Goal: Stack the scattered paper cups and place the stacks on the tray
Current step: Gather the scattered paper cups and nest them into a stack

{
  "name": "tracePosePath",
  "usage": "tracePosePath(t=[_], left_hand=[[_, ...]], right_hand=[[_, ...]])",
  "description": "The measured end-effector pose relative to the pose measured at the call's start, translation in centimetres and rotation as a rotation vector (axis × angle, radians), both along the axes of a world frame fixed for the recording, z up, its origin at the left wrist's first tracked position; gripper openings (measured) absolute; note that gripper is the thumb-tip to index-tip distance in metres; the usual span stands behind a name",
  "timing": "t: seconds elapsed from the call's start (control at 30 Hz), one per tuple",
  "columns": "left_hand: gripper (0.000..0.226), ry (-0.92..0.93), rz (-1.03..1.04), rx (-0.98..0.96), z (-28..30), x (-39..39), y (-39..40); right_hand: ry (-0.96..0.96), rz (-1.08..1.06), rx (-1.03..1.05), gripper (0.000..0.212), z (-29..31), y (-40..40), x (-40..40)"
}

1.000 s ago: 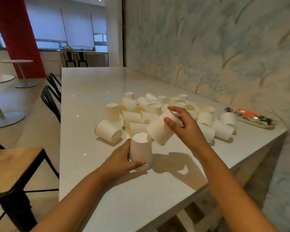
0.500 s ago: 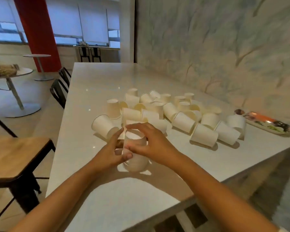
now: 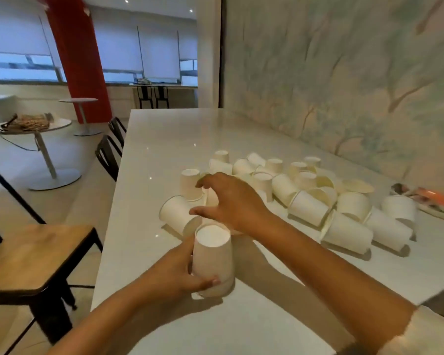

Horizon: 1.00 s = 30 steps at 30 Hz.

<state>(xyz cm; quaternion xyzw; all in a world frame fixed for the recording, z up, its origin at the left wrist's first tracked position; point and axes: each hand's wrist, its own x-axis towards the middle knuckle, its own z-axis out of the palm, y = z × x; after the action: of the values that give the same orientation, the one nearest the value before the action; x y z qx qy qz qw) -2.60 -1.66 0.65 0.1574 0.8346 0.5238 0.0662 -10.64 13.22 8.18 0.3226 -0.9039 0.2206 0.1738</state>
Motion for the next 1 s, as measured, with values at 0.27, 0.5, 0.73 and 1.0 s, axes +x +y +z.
tracePosePath(t=[0.27, 0.5, 0.73, 1.0], left_hand=[[0.086, -0.026, 0.147, -0.045, 0.0, -0.2, -6.0], [0.086, -0.026, 0.141, -0.038, -0.5, -1.1, -6.0], [0.085, 0.007, 0.136, 0.020, -0.4, -2.4, -5.3], [0.072, -0.140, -0.168, 0.122, 0.2, -4.8, -2.0]], right_hand=[[0.152, -0.115, 0.369, 0.071, -3.0, -5.0, -2.3], [0.101, -0.056, 0.384, 0.084, -4.1, -4.7, -3.0], [-0.156, -0.077, -0.212, 0.057, 1.7, 1.4, -1.3], [-0.272, 0.121, -0.444, 0.046, 3.6, 7.1, 0.7]])
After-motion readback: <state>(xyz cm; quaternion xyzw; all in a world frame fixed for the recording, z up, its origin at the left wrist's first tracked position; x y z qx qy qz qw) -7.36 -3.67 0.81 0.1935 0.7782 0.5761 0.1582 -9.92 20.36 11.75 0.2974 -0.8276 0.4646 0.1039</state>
